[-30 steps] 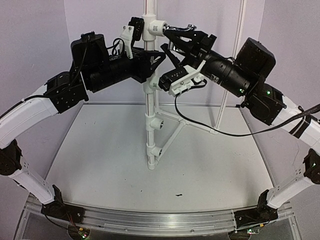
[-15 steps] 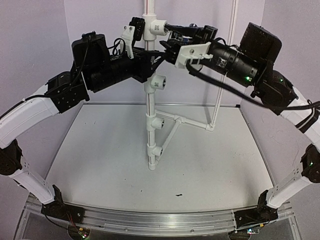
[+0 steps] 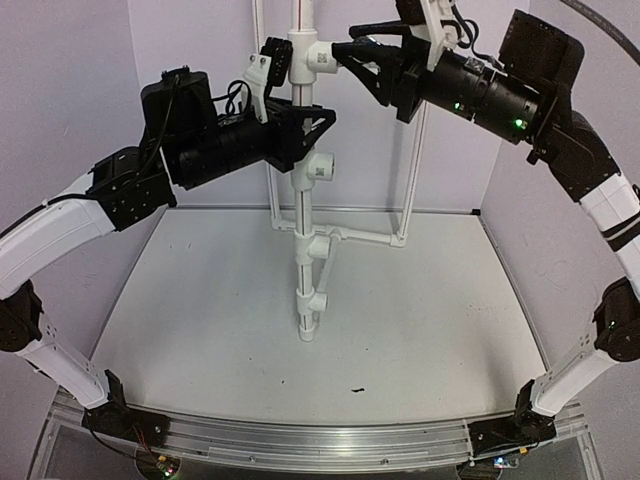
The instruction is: Install the water faucets
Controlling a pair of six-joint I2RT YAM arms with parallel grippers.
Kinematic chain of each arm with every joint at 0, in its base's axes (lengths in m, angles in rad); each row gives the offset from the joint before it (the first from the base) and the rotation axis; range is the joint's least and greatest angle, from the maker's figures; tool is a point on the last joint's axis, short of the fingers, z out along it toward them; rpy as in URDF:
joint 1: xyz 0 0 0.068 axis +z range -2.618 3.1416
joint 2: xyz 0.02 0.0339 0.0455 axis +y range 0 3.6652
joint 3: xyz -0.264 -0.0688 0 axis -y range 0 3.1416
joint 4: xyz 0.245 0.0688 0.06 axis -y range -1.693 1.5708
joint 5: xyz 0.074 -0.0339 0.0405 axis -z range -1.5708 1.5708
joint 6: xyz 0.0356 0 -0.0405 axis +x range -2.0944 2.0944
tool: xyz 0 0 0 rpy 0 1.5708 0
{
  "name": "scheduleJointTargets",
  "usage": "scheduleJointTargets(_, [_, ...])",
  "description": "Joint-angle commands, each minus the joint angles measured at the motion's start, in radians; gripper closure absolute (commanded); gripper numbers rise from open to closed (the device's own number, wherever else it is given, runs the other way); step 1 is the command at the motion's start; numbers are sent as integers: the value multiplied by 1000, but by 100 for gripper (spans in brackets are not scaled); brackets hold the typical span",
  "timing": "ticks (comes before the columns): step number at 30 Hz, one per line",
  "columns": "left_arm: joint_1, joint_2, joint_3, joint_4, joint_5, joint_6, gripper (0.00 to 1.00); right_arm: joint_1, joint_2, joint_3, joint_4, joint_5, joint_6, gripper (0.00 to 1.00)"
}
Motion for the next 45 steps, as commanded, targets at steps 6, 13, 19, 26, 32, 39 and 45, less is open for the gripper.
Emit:
scheduleJointTargets(6, [-17,16,-118,-432,79,-155,100,-42,-142,-106,-50,-67,-162,6])
scheduleJointTargets(13, [-17,11,-111,-432,140,-133,100,-42,-92,32,-126,-19,-280,2])
scheduleJointTargets(19, [-17,-26,-100,-437,171,-119,100,-41,-31,80,-157,-48,-283,10])
scheduleJointTargets(26, [-17,-22,-86,-449,185,-116,100,-41,23,110,-162,-115,-267,25])
scheduleJointTargets(32, [-17,-30,-98,-454,180,-110,100,-42,61,147,-144,-129,-98,55])
scheduleJointTargets(39, [-17,-36,-103,-463,190,-99,100,-43,6,65,-46,-69,207,86])
scheduleJointTargets(45, [-17,-47,-113,-470,180,-96,100,-42,-7,48,-8,-31,588,100])
